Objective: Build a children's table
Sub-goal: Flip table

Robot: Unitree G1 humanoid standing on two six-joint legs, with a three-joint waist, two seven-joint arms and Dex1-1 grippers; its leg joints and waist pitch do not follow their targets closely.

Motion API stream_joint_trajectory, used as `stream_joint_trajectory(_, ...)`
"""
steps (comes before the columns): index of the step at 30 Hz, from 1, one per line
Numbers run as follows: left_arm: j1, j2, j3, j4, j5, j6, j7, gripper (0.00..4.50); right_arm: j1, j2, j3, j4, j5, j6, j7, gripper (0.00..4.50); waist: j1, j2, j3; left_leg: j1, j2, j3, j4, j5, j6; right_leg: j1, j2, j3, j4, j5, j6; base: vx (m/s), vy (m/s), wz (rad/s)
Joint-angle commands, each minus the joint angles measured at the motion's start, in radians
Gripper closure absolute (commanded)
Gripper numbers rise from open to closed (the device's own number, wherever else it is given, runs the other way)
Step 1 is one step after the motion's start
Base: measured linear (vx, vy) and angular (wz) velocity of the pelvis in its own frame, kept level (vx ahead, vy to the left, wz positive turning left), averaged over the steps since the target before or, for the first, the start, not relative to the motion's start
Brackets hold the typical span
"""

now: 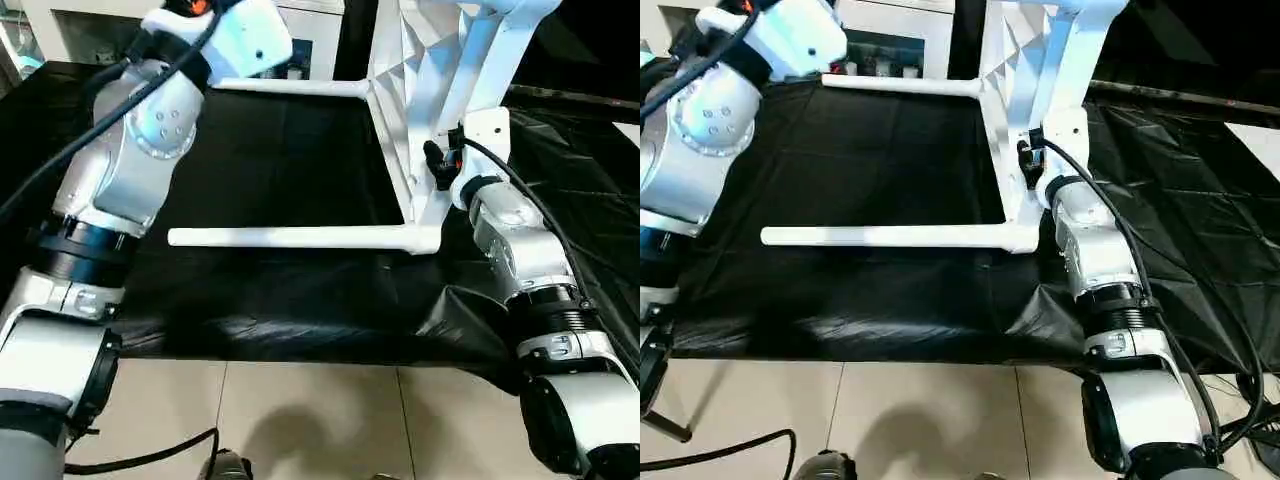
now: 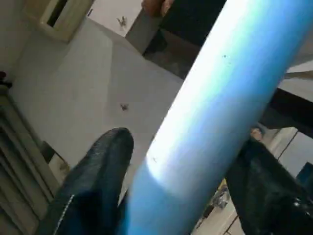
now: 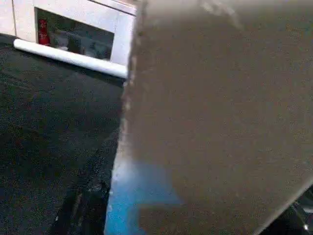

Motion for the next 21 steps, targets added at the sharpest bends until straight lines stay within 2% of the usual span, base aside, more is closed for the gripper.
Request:
stream_joint_trajectory(1, 0.0, -0.006, 0.003, 0.05, -0.009, 0.028, -0.032, 1.65, -0.021, -0.031, -0.007, 0.0, -0.018, -0.027, 0.01, 2.43, 0.002, 0.009, -0.088, 0.044, 0.003, 0.005, -0.061, -0.165, -0.058, 0.035, -0.02, 0.009, -0.058, 0.013, -0.189, 0.0, 0.0, 0.0)
stream_joint_trajectory(5, 0.007, -0.012, 0.006, 0.042, -0.035, 0.036, -0.06, 1.84, -0.031, -0.047, -0.002, -0.002, -0.03, -0.038, 0.013, 2.43, 0.006, 0.01, -0.087, 0.045, 0.004, 0.006, -0.061, -0.168, -0.061, 0.033, -0.02, 0.01, -0.059, 0.003, -0.187, 0.0, 0.0, 0.0)
stream_joint_trajectory(9, 0.043, -0.053, 0.044, -0.003, -0.124, 0.073, -0.099, 1.95, -0.091, -0.121, 0.002, 0.022, -0.062, -0.073, 0.039, 2.43, 0.012, 0.01, -0.092, 0.044, 0.002, 0.008, -0.057, -0.155, -0.057, 0.037, -0.02, 0.01, -0.055, 0.012, -0.192, 0.0, 0.0, 0.0)
stream_joint_trajectory(10, 0.043, -0.053, 0.044, -0.003, -0.124, 0.073, -0.099, 1.96, -0.091, -0.121, 0.002, 0.022, -0.062, -0.073, 0.039, 2.43, 0.011, 0.008, -0.092, 0.043, 0.002, 0.009, -0.057, -0.15, -0.054, 0.038, -0.021, 0.01, -0.055, 0.018, -0.196, 0.0, 0.0, 0.0)
stream_joint_trajectory(11, 0.071, -0.08, 0.078, -0.024, -0.176, 0.104, -0.102, 1.97, -0.137, -0.164, 0.007, 0.045, -0.08, -0.095, 0.06, 2.43, 0.015, 0.008, -0.095, 0.042, 0.001, 0.01, -0.054, -0.135, -0.044, 0.041, -0.021, 0.01, -0.053, 0.034, -0.2, 0.0, 0.0, 0.0)
stream_joint_trajectory(12, 0.076, -0.085, 0.084, -0.027, -0.184, 0.109, -0.102, 1.98, -0.145, -0.171, 0.008, 0.049, -0.083, -0.099, 0.063, 2.43, 0.014, 0.001, -0.094, 0.035, -0.002, 0.013, -0.052, -0.11, -0.028, 0.045, -0.018, 0.01, -0.052, 0.052, -0.209, 0.0, 0.0, 0.0)
stream_joint_trajectory(13, 0.095, -0.101, 0.109, -0.04, -0.216, 0.133, -0.102, 1.98, -0.179, -0.196, 0.011, 0.065, -0.091, -0.11, 0.078, 2.43, 0.02, 0.003, -0.096, 0.039, -0.002, 0.015, -0.049, -0.102, -0.016, 0.044, -0.019, 0.011, -0.053, 0.06, -0.211, 0.0, 0.0, 0.0)
stream_joint_trajectory(14, 0.11, -0.11, 0.127, -0.05, -0.237, 0.149, -0.1, 1.98, -0.205, -0.212, 0.012, 0.077, -0.095, -0.116, 0.09, 2.43, 0.02, 0.009, -0.098, 0.032, -0.002, 0.015, -0.046, -0.078, 0.004, 0.048, -0.021, 0.012, -0.048, 0.078, -0.22, 0.0, 0.0, 0.0)
stream_joint_trajectory(15, 0.114, -0.112, 0.131, -0.052, -0.24, 0.152, -0.101, 1.98, -0.211, -0.216, 0.013, 0.08, -0.096, -0.118, 0.094, 2.44, 0.022, 0.01, -0.098, 0.033, -0.003, 0.017, -0.044, -0.072, 0.017, 0.044, -0.019, 0.012, -0.051, 0.073, -0.222, 0.0, 0.0, 0.0)
stream_joint_trajectory(18, 0.165, -0.132, 0.19, -0.089, -0.281, 0.207, -0.108, 1.99, -0.299, -0.266, 0.036, 0.121, -0.115, -0.143, 0.15, 2.48, 0.021, 0.009, -0.097, 0.033, -0.001, 0.018, -0.044, -0.081, 0.025, 0.044, -0.017, 0.012, -0.052, 0.048, -0.223, 0.0, 0.0, 0.0)
stream_joint_trajectory(19, 0.184, -0.139, 0.211, -0.103, -0.294, 0.23, -0.111, 2.0, -0.33, -0.281, 0.049, 0.141, -0.124, -0.157, 0.172, 2.49, 0.023, 0.013, -0.098, 0.034, 0.001, 0.016, -0.043, -0.086, 0.023, 0.042, -0.019, 0.01, -0.051, 0.039, -0.226, 0.0, 0.0, 0.0)
stream_joint_trajectory(20, 0.184, -0.139, 0.211, -0.103, -0.294, 0.23, -0.111, 2.01, -0.33, -0.281, 0.049, 0.141, -0.124, -0.157, 0.172, 2.49, 0.019, 0.012, -0.095, 0.033, 0.001, 0.017, -0.044, -0.105, 0.021, 0.041, -0.017, 0.01, -0.054, 0.013, -0.226, 0.0, 0.0, 0.0)
stream_joint_trajectory(21, 0.205, -0.147, 0.232, -0.122, -0.31, 0.255, -0.115, 2.02, -0.363, -0.296, 0.067, 0.162, -0.139, -0.175, 0.197, 2.49, 0.018, 0.009, -0.094, 0.035, 0.001, 0.019, -0.044, -0.118, 0.021, 0.038, -0.016, 0.01, -0.057, -0.005, -0.223, 0.0, 0.0, 0.0)
